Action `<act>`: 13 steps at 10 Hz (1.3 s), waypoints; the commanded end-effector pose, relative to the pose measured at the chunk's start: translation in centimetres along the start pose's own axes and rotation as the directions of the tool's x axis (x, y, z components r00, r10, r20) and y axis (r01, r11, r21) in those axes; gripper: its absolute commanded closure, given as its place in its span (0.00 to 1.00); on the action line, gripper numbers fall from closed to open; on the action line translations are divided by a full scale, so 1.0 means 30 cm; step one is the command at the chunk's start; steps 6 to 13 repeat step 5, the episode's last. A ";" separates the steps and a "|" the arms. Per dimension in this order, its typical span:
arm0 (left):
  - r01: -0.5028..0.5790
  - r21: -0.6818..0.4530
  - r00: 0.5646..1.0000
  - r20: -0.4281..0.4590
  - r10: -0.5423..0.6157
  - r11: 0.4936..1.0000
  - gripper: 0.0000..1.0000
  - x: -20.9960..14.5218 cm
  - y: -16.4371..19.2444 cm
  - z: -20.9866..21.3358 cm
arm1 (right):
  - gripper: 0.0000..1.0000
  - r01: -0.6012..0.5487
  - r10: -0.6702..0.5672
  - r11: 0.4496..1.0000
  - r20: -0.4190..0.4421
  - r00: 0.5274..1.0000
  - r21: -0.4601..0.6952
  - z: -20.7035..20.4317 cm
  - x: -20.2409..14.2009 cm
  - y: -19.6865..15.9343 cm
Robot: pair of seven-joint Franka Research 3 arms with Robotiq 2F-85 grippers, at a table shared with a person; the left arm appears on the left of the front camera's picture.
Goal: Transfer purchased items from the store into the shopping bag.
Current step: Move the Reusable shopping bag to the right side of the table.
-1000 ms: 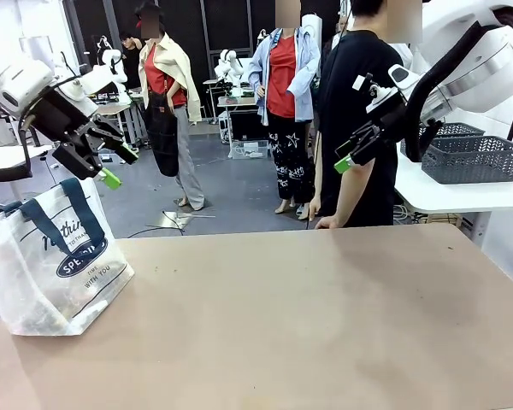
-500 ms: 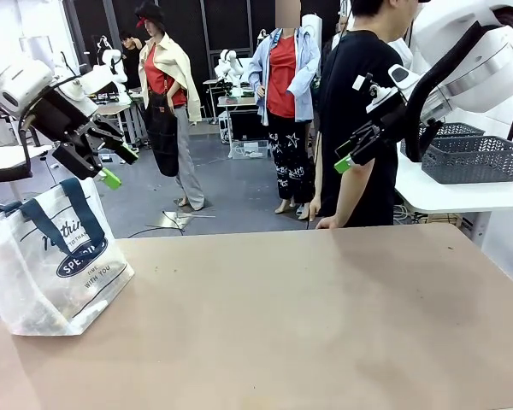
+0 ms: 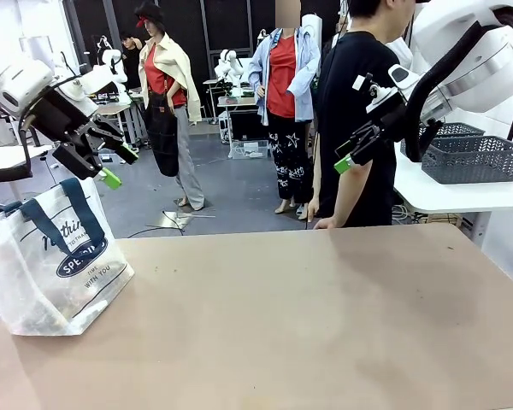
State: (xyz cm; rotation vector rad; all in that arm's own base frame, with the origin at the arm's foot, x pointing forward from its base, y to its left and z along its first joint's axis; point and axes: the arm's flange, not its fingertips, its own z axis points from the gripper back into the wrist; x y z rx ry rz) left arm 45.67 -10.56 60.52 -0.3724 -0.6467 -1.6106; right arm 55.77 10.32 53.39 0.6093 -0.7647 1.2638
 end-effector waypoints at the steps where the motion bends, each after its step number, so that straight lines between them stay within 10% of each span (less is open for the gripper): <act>1: -0.002 0.009 1.000 0.018 0.002 1.000 0.00 -0.003 -0.007 -0.002 | 0.00 0.003 -0.003 1.000 -0.001 1.000 0.005 -0.003 -0.004 0.002; 13: -0.002 0.009 1.000 0.018 0.002 1.000 0.00 -0.003 -0.007 -0.002 | 0.00 0.003 -0.003 1.000 -0.001 1.000 0.005 -0.003 -0.004 0.002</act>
